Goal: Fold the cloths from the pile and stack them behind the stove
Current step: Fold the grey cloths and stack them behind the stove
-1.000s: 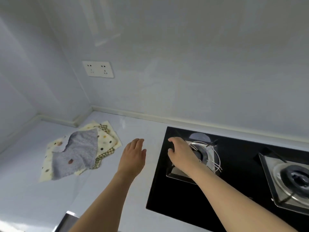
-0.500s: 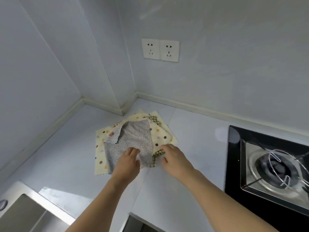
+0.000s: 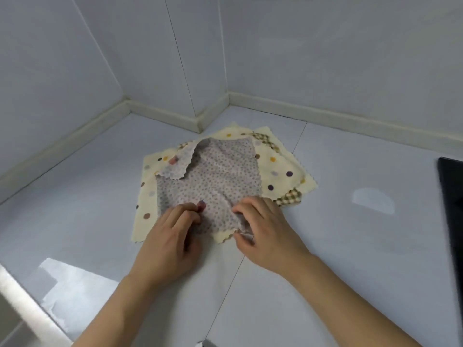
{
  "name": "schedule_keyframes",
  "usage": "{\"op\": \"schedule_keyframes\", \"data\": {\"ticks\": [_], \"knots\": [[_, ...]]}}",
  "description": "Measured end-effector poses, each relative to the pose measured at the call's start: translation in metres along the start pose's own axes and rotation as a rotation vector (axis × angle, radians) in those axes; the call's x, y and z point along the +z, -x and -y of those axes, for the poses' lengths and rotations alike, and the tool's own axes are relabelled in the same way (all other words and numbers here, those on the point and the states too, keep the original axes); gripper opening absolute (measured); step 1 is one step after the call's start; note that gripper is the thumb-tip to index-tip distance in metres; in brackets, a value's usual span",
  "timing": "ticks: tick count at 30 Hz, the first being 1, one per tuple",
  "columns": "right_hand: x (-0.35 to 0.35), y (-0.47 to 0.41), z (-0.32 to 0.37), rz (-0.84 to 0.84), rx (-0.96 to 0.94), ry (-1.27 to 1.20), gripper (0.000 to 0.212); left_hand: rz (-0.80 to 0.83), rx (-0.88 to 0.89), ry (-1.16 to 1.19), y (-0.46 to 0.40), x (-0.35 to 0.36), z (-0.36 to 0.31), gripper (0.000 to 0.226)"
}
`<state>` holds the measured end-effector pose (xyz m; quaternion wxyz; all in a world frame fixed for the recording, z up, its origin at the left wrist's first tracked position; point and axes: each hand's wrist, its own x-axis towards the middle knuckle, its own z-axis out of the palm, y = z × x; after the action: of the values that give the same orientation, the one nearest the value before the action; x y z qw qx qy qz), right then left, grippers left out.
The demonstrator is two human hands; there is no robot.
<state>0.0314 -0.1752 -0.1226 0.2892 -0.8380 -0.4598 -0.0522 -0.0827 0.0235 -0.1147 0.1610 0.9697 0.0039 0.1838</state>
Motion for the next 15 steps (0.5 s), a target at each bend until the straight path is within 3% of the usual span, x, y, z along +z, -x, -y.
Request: {"op": "schedule_keyframes", "data": {"ticks": [7,12,15], "knots": [[0.012,0.007,-0.009,-0.149,-0.017,-0.061,0.019,-0.111,0.008,-0.053,0.009,0.011,0.009,0.012],[0.008,0.008,-0.008,-0.244,0.056,-0.108,0.012,-0.074,0.053,-0.111,0.008,0.018,0.010,0.041],[0.006,0.012,-0.002,-0.291,0.027,-0.067,0.015,-0.111,0.083,-0.145,0.007,0.022,0.002,0.041]]}}
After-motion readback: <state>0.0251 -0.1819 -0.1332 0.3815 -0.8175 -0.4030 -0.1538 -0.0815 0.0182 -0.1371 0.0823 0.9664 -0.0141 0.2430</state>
